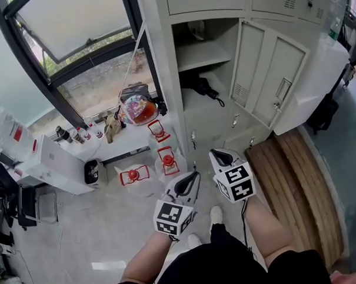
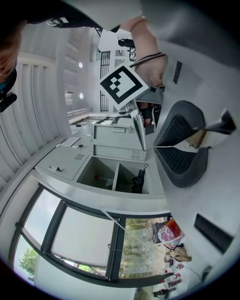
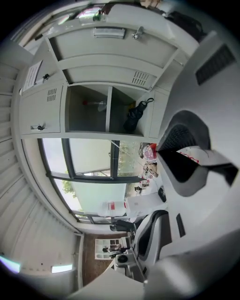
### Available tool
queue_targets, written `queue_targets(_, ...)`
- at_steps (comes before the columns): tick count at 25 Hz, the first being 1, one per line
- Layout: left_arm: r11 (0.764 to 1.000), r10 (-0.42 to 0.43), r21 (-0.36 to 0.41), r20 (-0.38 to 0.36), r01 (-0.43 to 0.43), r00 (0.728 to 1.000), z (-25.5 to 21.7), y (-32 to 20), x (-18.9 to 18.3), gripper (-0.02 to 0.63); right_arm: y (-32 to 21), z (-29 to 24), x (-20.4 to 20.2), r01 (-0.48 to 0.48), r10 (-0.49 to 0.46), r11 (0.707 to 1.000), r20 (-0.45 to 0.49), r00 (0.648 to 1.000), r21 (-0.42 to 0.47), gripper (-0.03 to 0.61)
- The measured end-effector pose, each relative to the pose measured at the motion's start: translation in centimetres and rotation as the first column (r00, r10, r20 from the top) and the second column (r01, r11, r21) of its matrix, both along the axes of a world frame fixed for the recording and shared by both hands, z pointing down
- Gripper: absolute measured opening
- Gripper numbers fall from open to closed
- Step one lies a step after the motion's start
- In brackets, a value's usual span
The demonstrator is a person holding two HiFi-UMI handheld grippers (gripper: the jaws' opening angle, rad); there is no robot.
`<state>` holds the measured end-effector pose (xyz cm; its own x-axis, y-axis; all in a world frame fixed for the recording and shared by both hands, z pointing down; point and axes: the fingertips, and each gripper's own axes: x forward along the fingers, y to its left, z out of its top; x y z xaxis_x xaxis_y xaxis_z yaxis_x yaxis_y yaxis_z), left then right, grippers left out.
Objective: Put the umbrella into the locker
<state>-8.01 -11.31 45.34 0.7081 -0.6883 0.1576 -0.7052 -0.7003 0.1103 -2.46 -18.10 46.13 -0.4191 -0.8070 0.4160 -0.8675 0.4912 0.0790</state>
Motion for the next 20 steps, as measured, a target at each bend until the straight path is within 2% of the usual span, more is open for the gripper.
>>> queue_targets(10,0.999,0.011,-0.031,-0.005,-0.011,1.000,1.9,3.1,-2.1,0.020,5.3,2.6,-1.8,-0.021,0.024,0.998,0.064,0.998,-0.057,0.054)
queue_targets(20,1.000,0.012,-0.023,-0.018,-0.013,1.000,1.4,4.0,-2.0,0.020,8.2,2.5,-0.8,-0.040,0.044,0.998,0.071,0.996,-0.057,0.054)
